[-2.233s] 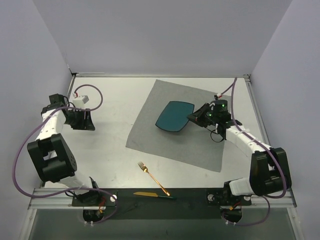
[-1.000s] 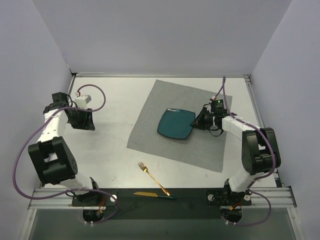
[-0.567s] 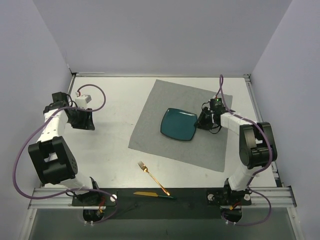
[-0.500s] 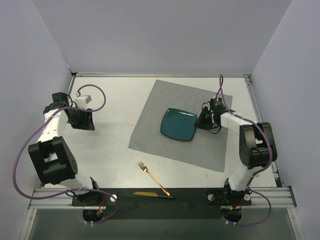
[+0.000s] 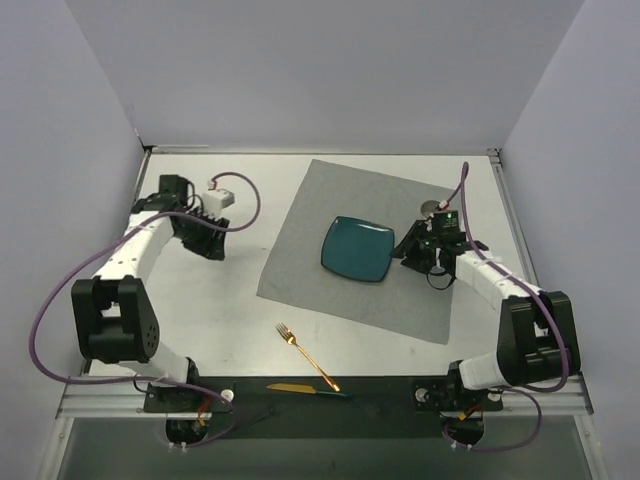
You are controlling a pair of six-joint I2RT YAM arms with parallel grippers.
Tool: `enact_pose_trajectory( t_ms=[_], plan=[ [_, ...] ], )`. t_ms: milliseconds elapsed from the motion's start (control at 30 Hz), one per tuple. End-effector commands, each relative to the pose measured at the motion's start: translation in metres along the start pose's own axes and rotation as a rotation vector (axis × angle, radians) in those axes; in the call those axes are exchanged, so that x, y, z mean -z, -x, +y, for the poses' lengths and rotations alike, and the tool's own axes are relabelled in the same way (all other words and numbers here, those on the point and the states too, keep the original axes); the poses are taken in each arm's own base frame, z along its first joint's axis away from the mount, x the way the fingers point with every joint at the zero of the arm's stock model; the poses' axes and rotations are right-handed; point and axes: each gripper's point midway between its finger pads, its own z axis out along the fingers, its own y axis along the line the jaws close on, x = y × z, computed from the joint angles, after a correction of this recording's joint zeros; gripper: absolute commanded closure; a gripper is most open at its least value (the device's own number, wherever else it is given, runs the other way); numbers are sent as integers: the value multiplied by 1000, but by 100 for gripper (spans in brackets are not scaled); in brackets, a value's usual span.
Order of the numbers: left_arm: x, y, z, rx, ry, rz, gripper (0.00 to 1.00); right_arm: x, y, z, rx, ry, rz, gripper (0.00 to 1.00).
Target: Set the dinner table for one person
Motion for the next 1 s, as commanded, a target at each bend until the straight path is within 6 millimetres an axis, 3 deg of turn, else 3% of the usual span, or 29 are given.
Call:
enact_pose_trajectory(
  t_ms=[0, 133, 167, 400, 633, 767, 967],
  plan=[
    [-4, 45, -43, -233, 10, -27, 44, 1, -33, -2, -137, 53, 73, 59],
    [-31, 61, -80, -352, -4, 7, 44, -7, -36, 5, -189, 103, 80, 58],
    [-40, 65, -97, -403, -18, 7, 44, -9, -39, 4, -195, 105, 89, 58],
    [-90, 49, -127, -566, 36, 112, 45, -23, -45, 8, -234, 147, 111, 62],
    [-111, 27, -124, -592, 59, 182, 45, -33, -56, 8, -270, 158, 165, 65],
    [-116, 14, -122, -599, 48, 215, 45, -34, -54, 9, -272, 166, 164, 82],
    [-127, -10, -118, -606, 20, 274, 45, -26, -47, 3, -243, 153, 141, 91]
  ],
)
